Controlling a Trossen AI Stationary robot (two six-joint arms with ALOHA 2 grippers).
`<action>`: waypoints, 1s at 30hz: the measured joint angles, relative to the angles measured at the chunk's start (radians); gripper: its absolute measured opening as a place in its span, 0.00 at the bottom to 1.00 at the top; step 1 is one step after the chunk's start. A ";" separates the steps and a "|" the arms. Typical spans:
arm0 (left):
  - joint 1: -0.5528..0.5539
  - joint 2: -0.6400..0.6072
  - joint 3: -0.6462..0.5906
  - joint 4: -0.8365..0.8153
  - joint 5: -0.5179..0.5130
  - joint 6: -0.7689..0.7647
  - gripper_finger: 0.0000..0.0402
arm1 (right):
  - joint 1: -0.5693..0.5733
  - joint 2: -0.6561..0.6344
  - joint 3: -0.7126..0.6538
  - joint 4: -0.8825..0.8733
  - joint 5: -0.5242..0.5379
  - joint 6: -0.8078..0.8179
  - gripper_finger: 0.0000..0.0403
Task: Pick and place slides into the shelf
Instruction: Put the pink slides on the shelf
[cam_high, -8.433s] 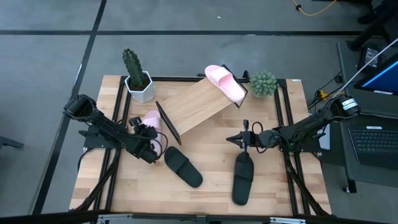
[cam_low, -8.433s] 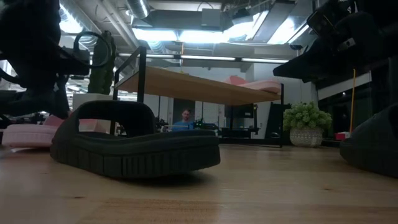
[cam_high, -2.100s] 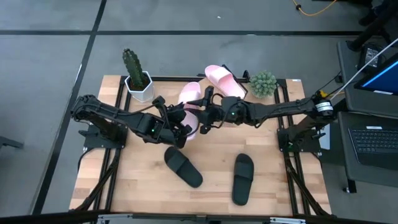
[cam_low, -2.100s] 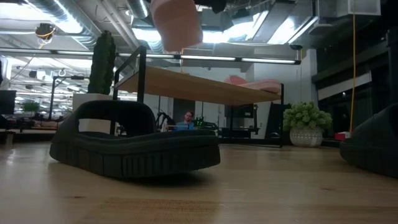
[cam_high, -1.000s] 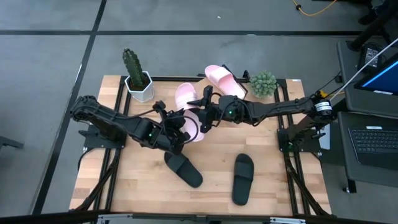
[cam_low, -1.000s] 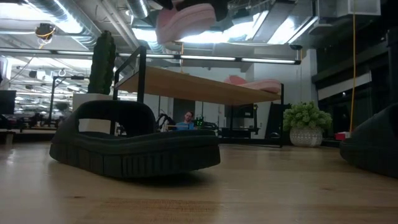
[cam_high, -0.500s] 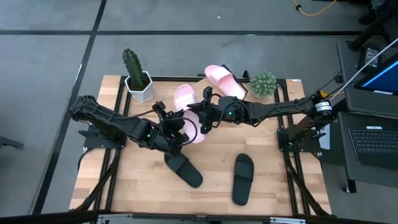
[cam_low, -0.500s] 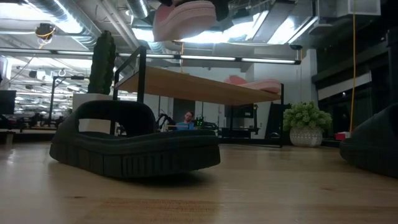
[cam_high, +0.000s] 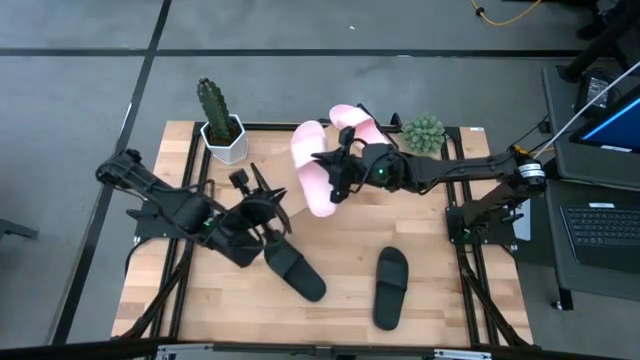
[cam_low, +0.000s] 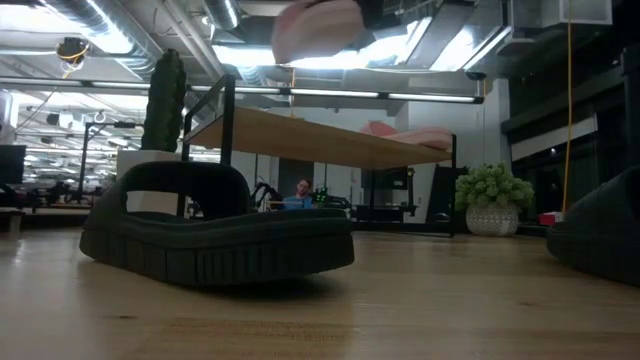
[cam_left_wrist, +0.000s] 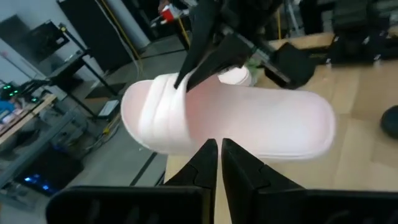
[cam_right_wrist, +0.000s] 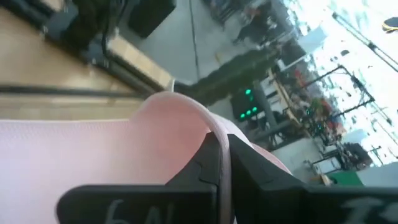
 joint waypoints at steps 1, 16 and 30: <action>-0.015 -0.005 0.000 -0.020 -0.005 -0.015 0.03 | -0.002 -0.009 0.000 -0.025 -0.003 0.000 0.04; -0.228 -0.008 -0.109 -0.278 -0.211 -0.492 0.00 | -0.126 -0.166 0.000 -0.286 -0.332 -0.002 0.04; -0.310 -0.007 -0.269 -0.299 -0.270 -0.750 0.00 | -0.349 -0.129 0.000 -0.280 -0.613 -0.053 0.04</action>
